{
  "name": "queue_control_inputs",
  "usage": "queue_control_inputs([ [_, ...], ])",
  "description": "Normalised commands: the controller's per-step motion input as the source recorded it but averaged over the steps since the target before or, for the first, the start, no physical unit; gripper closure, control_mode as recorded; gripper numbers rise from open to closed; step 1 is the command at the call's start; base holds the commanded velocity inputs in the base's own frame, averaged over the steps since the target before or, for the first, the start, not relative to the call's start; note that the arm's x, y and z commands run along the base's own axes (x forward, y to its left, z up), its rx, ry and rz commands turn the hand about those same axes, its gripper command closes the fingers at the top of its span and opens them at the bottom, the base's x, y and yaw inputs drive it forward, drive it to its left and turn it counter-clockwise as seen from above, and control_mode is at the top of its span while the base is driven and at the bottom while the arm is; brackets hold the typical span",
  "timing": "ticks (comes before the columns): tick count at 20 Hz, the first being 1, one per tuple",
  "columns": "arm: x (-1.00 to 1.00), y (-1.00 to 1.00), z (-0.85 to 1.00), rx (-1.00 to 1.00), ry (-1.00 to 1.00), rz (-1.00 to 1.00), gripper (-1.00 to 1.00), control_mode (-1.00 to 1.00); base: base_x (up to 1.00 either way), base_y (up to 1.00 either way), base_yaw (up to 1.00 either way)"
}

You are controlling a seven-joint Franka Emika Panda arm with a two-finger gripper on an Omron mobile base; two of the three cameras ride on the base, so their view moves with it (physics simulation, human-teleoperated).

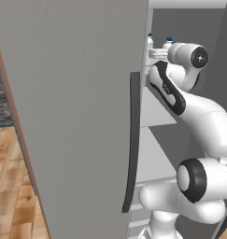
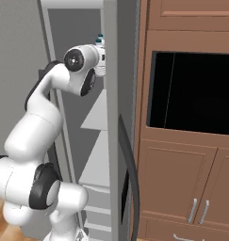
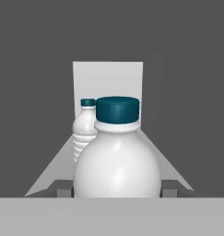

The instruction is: Take the bottled waters from the counter and place them in the freezer to freeze. Close the freezer door after placing the bottles.

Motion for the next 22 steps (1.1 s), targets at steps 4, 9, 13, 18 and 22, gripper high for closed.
queue_control_inputs([
  [4,0.24,0.0,-0.01,0.0,0.01,0.0,1.0,-1.0,0.0,0.0,0.0],
  [9,0.23,0.0,-0.03,0.0,0.0,0.0,1.0,-1.0,0.0,0.0,0.0],
  [13,0.21,0.0,-0.02,0.0,0.0,0.0,1.0,-1.0,0.0,0.0,0.0],
  [18,0.22,-0.02,-0.07,0.0,0.01,0.0,1.0,-1.0,0.0,0.0,0.0],
  [22,0.23,-0.04,-0.19,0.0,0.04,0.0,1.0,-1.0,0.0,0.0,0.0],
])
